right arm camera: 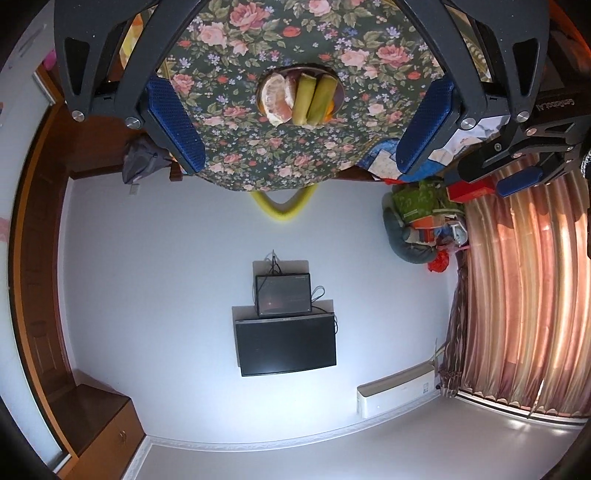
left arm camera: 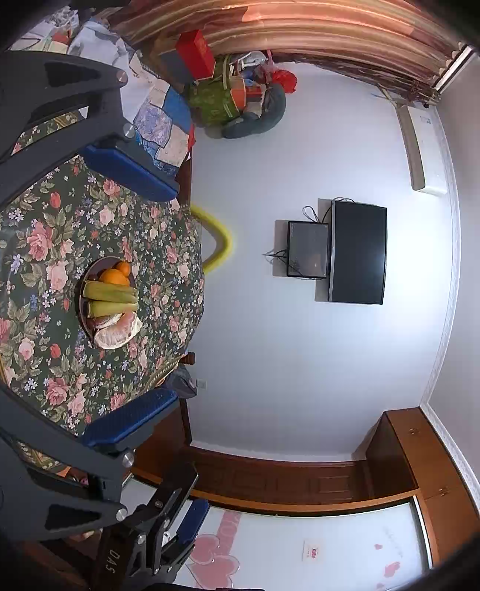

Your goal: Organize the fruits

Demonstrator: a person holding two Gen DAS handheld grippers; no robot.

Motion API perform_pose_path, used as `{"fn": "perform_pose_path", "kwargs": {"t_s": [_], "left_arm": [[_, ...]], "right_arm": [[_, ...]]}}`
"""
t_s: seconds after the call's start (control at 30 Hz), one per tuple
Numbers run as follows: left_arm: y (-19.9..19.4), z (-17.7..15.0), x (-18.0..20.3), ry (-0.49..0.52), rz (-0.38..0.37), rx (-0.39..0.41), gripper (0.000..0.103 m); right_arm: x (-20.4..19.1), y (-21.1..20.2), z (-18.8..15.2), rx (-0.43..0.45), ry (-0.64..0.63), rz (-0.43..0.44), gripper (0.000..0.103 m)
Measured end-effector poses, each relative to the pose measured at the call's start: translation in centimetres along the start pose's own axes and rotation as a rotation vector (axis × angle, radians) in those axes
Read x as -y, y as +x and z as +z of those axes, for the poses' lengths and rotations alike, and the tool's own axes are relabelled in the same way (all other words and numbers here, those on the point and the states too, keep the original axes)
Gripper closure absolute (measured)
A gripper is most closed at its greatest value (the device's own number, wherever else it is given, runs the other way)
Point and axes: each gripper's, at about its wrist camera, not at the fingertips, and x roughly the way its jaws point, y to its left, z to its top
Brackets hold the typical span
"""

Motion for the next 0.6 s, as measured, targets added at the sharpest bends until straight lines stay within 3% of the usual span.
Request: {"fn": "perform_pose_path", "kwargs": {"t_s": [0.6], "left_arm": [[-0.05,-0.15,0.26,0.011,-0.013,-0.007,0.0]], "right_arm": [[0.14,-0.25,0.13,-0.003,0.004,-0.009,0.0]]}}
